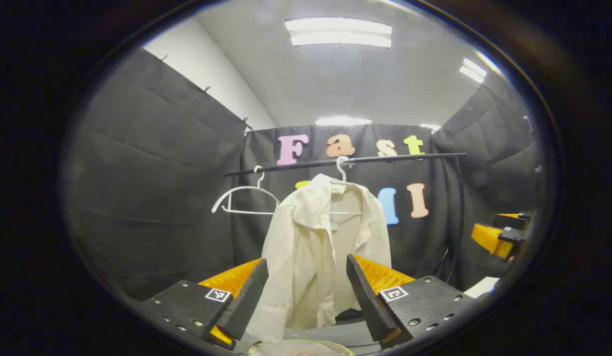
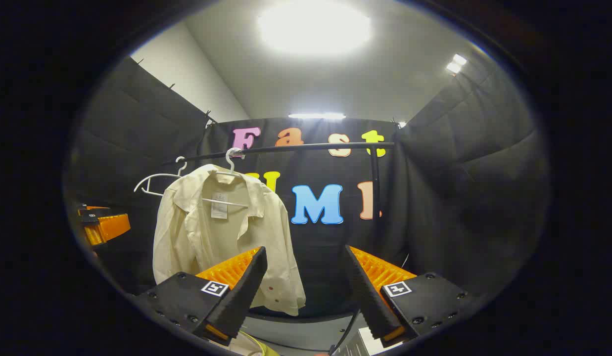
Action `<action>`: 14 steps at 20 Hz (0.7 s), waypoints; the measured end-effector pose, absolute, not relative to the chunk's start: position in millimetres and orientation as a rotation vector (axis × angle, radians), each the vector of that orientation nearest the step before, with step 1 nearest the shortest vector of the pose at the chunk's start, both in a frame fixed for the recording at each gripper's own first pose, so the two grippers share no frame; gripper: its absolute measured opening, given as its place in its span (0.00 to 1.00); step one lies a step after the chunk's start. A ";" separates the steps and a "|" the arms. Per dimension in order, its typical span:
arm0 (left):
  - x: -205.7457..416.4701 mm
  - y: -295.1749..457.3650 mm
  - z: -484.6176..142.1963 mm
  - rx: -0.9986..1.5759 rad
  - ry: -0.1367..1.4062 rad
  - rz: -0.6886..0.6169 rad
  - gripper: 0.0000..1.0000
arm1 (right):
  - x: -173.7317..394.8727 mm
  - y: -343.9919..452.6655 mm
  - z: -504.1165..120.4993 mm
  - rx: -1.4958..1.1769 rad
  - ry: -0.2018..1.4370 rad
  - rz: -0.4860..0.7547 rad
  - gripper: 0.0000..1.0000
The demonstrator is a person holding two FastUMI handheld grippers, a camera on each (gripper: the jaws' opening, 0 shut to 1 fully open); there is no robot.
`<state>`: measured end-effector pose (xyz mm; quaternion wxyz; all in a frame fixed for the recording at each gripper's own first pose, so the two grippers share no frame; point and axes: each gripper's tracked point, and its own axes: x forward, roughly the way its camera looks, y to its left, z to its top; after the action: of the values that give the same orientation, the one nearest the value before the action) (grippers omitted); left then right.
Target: Grasp the clothes on the hanger with both hands and then place them into the laundry hamper below.
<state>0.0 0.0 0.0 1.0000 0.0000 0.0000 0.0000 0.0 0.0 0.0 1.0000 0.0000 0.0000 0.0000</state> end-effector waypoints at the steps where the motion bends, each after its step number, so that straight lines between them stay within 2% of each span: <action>1: 2.0 -0.7 -0.6 0.003 0.001 0.002 0.92 | -0.1 -1.5 0.2 0.005 0.001 -0.002 0.97; 14: 4.4 -19.9 2.9 0.019 -0.014 -0.030 0.92 | -4.6 -18.1 -0.8 0.016 0.005 -0.039 0.97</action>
<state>4.4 -19.9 2.9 0.9998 0.0094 -0.0070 -0.0150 -4.6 -18.1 -0.8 0.9998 0.0078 0.0026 -0.0195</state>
